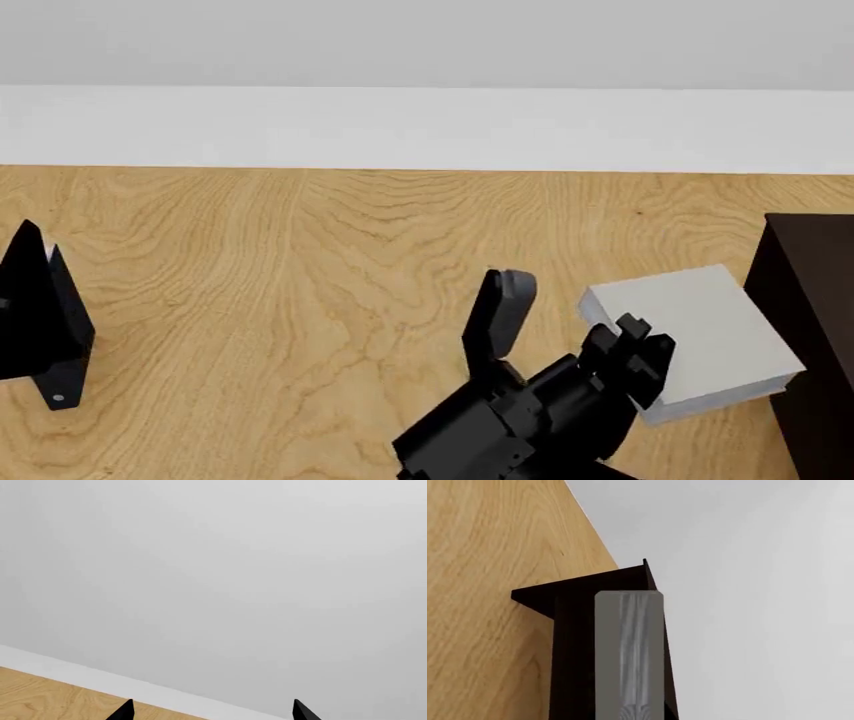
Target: Pick up the book on the right and place it on the cabinet shelf.
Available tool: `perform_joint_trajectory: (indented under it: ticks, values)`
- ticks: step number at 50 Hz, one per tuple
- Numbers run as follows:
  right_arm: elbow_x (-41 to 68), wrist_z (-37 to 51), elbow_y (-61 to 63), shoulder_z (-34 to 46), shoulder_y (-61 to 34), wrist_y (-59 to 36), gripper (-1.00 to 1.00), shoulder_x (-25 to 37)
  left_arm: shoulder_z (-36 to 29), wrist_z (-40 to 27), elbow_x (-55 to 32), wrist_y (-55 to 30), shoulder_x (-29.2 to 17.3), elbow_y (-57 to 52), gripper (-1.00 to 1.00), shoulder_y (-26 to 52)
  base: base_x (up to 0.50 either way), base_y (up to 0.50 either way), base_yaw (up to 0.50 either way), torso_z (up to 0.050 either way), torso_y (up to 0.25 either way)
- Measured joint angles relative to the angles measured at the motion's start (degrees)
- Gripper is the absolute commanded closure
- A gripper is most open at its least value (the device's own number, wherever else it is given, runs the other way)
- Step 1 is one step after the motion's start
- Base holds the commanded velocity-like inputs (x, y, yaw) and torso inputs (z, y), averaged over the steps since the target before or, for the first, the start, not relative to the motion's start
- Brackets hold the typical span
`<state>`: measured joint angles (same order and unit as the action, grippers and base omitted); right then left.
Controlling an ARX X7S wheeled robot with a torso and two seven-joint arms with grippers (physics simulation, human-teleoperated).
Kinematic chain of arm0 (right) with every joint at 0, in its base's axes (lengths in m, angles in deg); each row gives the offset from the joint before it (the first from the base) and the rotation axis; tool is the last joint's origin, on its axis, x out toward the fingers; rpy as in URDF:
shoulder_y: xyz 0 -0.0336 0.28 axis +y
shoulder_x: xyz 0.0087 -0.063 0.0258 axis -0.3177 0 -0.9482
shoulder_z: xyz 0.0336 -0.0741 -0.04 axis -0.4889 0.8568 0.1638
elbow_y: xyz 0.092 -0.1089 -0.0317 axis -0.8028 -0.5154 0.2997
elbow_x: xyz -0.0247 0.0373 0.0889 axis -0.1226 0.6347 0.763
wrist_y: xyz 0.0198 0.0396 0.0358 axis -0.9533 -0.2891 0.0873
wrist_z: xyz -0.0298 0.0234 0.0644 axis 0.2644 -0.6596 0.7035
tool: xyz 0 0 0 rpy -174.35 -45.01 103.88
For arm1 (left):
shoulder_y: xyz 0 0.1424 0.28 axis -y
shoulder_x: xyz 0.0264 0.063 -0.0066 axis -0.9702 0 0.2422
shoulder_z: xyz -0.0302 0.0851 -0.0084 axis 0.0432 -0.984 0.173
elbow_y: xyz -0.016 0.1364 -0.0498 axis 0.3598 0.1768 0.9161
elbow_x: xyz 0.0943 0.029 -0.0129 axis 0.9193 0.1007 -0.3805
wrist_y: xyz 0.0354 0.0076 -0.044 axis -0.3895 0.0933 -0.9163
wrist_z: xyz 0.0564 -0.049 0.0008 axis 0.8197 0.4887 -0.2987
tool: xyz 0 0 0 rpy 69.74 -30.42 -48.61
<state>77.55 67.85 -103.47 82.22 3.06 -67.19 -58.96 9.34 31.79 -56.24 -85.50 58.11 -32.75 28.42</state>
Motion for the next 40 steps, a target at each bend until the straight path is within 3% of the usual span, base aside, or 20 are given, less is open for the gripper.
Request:
perform_joint_trajectory:
  ticks: [40]
  values:
    - [-5.75, -5.26, -6.26, -2.14, 4.4, 1.84, 1.0, 0.0, -0.43, -0.5, -0.29, 0.37, -0.45, 0.19, -1.0, 0.05, 0.0, 0.0, 0.0, 0.0, 0.001]
